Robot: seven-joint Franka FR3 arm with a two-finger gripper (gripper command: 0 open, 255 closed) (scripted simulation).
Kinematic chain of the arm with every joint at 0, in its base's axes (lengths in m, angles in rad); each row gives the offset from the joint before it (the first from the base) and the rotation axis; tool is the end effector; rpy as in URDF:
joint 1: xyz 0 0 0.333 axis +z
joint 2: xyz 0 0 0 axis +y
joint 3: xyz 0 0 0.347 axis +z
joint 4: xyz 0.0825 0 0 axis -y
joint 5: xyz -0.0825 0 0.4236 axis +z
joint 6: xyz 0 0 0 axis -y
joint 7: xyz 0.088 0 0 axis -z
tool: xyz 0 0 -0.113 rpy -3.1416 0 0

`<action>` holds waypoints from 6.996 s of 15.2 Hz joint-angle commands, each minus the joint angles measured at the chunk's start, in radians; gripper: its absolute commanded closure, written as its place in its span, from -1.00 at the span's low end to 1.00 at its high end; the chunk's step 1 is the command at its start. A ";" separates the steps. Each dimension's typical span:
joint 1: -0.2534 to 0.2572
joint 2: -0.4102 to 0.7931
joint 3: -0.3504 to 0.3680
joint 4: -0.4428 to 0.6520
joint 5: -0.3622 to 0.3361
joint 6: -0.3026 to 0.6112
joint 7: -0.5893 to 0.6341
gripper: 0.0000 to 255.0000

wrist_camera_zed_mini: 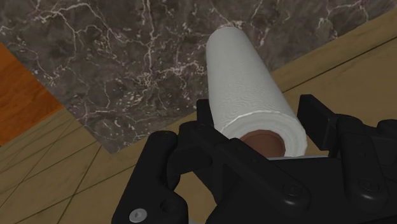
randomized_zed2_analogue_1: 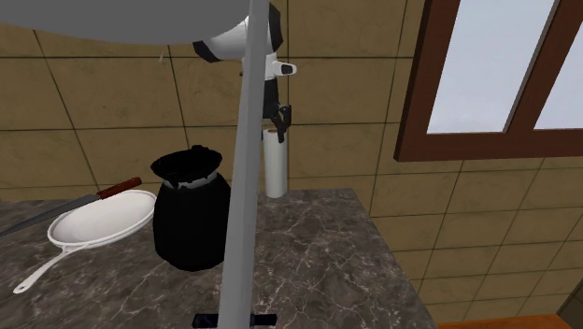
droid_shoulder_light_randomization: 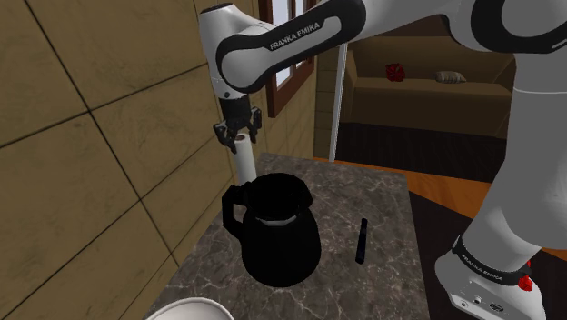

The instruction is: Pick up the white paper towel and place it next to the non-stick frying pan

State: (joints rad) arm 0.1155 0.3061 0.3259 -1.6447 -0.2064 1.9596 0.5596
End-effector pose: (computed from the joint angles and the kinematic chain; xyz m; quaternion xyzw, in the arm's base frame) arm 0.6435 0.2637 0.4563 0.9984 -0.0288 0.0347 0.0355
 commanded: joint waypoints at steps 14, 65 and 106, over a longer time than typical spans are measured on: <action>0.007 -0.019 0.007 0.175 0.015 -0.191 -0.026 1.00; 0.289 -0.659 0.396 -0.097 0.345 -0.521 0.604 1.00; 0.317 -0.674 0.483 -0.656 0.397 0.029 0.617 1.00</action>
State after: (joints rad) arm 0.4351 -0.3738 0.8044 -2.2926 0.1931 1.9750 1.1746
